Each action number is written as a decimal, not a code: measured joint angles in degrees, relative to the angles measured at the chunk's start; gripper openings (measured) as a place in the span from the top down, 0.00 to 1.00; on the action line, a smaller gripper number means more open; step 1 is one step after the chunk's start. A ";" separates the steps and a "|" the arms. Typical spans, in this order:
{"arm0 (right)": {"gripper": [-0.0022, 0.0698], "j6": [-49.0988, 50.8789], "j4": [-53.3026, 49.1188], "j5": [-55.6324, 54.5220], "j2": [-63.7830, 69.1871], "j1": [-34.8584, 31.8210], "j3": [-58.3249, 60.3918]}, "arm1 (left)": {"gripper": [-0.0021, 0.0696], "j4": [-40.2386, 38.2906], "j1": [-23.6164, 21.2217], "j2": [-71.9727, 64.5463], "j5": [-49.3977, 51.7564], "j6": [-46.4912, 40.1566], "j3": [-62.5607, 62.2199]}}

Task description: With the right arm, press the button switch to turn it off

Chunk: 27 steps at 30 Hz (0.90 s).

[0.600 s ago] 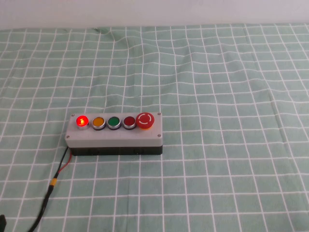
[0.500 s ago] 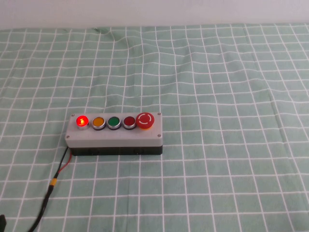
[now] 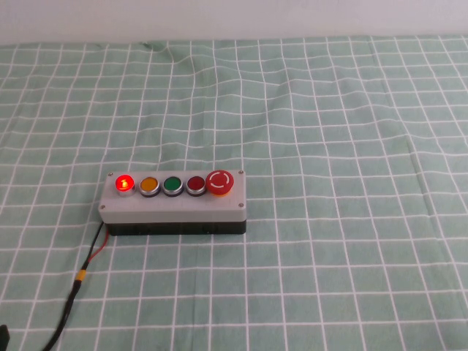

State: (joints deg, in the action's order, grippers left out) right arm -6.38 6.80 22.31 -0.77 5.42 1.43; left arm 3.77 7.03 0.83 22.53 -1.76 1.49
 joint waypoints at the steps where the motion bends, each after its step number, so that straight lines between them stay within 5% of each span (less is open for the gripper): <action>1: 0.99 0.00 0.00 0.00 0.00 0.00 0.00 | 0.98 0.00 0.00 0.00 0.00 0.00 0.00; 13: 0.99 0.00 0.00 -2.58 0.00 0.00 0.00 | 0.98 0.00 0.00 0.00 0.00 0.00 0.00; 27: 0.99 0.00 0.22 -37.66 0.00 0.00 0.00 | 0.98 0.00 0.00 0.00 0.00 0.00 0.00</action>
State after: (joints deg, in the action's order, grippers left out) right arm -6.38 7.02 -15.36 -0.77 5.42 1.43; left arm 3.77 7.03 0.83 22.53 -1.76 1.49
